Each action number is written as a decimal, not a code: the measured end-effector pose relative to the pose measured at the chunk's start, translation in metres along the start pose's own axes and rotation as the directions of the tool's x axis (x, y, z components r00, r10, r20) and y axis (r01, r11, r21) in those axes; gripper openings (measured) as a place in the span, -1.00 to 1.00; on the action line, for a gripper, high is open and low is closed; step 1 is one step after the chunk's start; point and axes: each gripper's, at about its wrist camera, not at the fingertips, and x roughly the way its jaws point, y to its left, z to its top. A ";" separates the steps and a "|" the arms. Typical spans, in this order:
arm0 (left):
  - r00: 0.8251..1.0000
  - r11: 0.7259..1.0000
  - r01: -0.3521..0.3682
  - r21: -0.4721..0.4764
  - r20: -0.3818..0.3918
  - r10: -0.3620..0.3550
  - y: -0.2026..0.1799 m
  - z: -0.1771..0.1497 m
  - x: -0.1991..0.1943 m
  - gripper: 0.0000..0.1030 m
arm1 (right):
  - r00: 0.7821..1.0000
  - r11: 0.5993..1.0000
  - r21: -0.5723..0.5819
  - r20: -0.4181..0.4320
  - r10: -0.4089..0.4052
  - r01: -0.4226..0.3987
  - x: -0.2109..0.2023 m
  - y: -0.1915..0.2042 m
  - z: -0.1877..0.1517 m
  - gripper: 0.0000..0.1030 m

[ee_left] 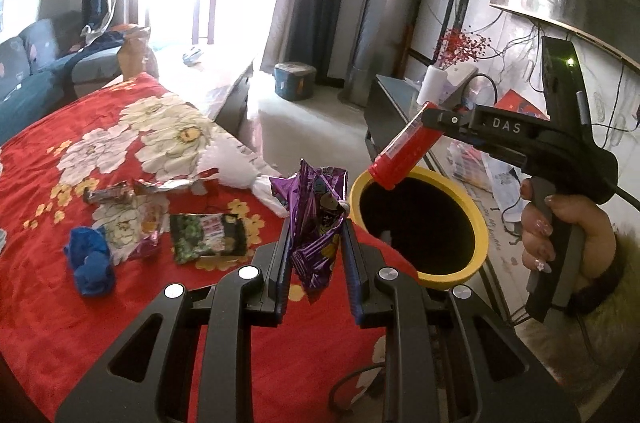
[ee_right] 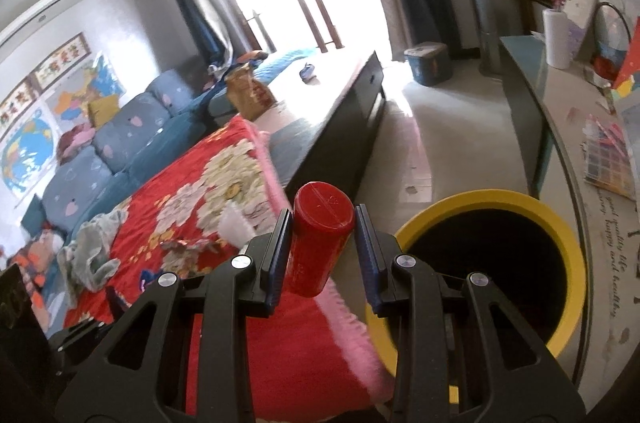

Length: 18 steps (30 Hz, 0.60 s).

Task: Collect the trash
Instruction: 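Carry purple wrapper over yellow bin with left tool while right carries red can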

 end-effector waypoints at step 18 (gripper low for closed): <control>0.998 0.997 0.061 0.035 -0.034 -0.060 -0.035 0.011 0.041 -0.57 | 0.987 0.984 0.084 0.022 -0.157 0.155 -0.001 -0.062 0.002 -0.51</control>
